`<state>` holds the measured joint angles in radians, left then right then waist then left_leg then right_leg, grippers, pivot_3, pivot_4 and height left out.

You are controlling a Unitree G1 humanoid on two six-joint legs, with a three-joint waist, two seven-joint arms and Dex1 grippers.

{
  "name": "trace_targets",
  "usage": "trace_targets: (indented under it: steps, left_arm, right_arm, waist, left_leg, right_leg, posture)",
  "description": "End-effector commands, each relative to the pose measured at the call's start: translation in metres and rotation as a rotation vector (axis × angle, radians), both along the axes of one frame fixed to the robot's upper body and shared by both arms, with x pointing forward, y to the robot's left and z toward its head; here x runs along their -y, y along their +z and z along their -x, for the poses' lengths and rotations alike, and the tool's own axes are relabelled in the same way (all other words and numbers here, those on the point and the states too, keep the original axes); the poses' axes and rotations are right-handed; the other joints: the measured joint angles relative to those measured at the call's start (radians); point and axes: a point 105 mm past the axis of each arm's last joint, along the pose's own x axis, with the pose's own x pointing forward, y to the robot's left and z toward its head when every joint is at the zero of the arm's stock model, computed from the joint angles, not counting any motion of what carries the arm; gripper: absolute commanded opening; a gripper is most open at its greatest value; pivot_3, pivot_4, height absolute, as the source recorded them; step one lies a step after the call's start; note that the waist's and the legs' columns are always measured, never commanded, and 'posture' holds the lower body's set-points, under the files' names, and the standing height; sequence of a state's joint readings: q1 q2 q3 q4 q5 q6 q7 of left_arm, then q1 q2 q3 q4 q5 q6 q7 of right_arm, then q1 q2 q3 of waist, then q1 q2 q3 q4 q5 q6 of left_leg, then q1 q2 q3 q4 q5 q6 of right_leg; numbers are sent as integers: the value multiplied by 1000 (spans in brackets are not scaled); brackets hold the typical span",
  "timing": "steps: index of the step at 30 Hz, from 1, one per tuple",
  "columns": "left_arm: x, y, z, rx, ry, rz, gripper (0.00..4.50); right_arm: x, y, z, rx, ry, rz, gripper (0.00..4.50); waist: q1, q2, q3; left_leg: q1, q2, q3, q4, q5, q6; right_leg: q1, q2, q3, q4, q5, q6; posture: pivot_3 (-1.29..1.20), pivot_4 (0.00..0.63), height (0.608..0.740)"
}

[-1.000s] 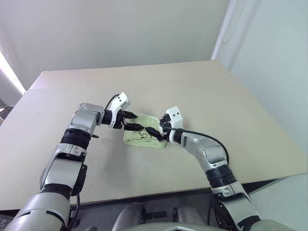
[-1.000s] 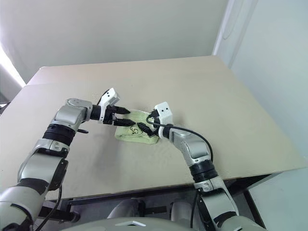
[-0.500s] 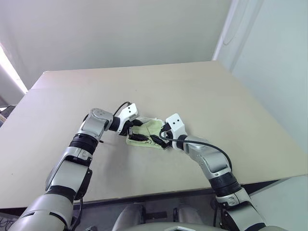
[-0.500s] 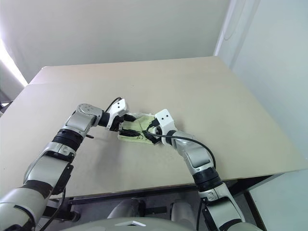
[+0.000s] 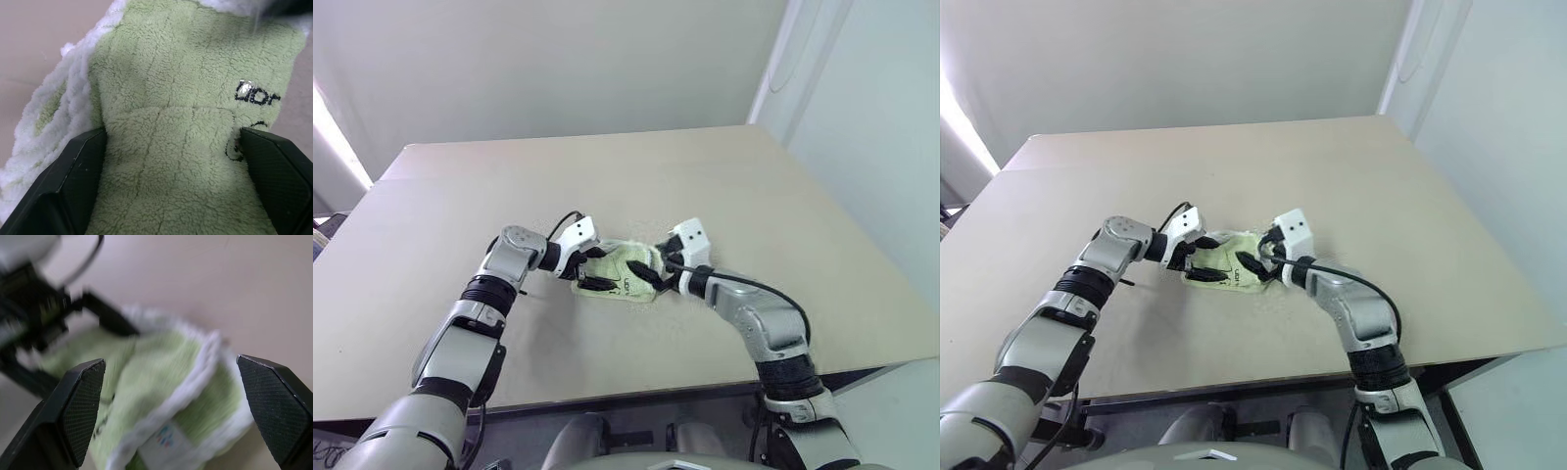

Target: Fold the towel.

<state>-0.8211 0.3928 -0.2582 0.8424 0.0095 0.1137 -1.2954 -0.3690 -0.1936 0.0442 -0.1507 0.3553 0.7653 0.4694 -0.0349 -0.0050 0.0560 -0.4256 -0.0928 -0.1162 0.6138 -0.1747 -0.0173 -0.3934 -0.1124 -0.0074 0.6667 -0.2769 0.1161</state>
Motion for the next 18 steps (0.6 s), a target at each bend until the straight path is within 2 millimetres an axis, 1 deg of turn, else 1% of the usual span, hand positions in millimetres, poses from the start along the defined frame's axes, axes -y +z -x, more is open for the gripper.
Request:
trace_targets:
  steps: [1,3,4,6,9,12,14,16,18]
  left_arm:
    - [4,16,-1,34,-27,29,4458]
    - [4,22,2,46,-56,29,4458]
    - [4,25,6,50,-75,29,4458]
    - [4,29,9,54,-90,28,4458]
    - [5,35,7,68,-72,31,4458]
    - [8,37,6,82,-69,13,4458]
    - [10,38,6,80,-65,15,4458]
    - [10,37,5,79,-56,12,4458]
    - [8,35,5,77,-46,5,4458]
  right_arm:
    - [-1,48,-3,133,18,-117,4500]
    - [-6,60,-3,153,45,-144,4500]
    - [-11,62,-3,154,63,-143,4500]
    - [-21,59,-5,140,92,-122,4500]
    - [-34,38,-12,61,111,-79,4500]
    - [-42,6,-13,-20,123,-17,4500]
    - [-40,-22,-14,-96,104,5,4500]
    - [-36,-46,-12,-146,81,37,4500]
    - [-35,-61,-7,-168,80,68,4500]
  waist:
    - [-1,0,0]
    - [-3,0,0]
    - [-6,0,0]
    - [-9,0,0]
    - [-9,0,0]
    - [-7,0,0]
    - [-6,0,0]
    - [-6,0,0]
    - [-7,0,0]
  left_leg:
    - [0,0,0,0,0,0]
    - [0,0,0,0,0,0]
    - [-1,0,0,-1,0,0]
    - [-1,0,0,-1,0,0]
    - [-1,0,-1,-2,0,0]
    - [0,0,-1,-2,0,0]
    - [0,0,0,-2,0,0]
    - [0,-1,0,-1,0,0]
    - [0,-1,0,-1,0,0]
  right_leg:
    - [0,0,0,0,0,0]
    - [0,0,0,0,0,0]
    - [0,0,0,0,0,0]
    - [0,0,0,0,0,0]
    - [-1,0,0,0,0,0]
    - [-3,1,0,0,0,0]
    - [-3,1,0,-1,0,0]
    - [-2,1,0,-1,0,0]
    - [-3,1,0,-1,0,0]
  posture:
    - [0,0,692]
    - [0,0,692]
    - [0,0,692]
    - [0,0,692]
    - [0,0,692]
    - [0,0,692]
    - [0,0,692]
    - [0,0,692]
    - [0,0,692]
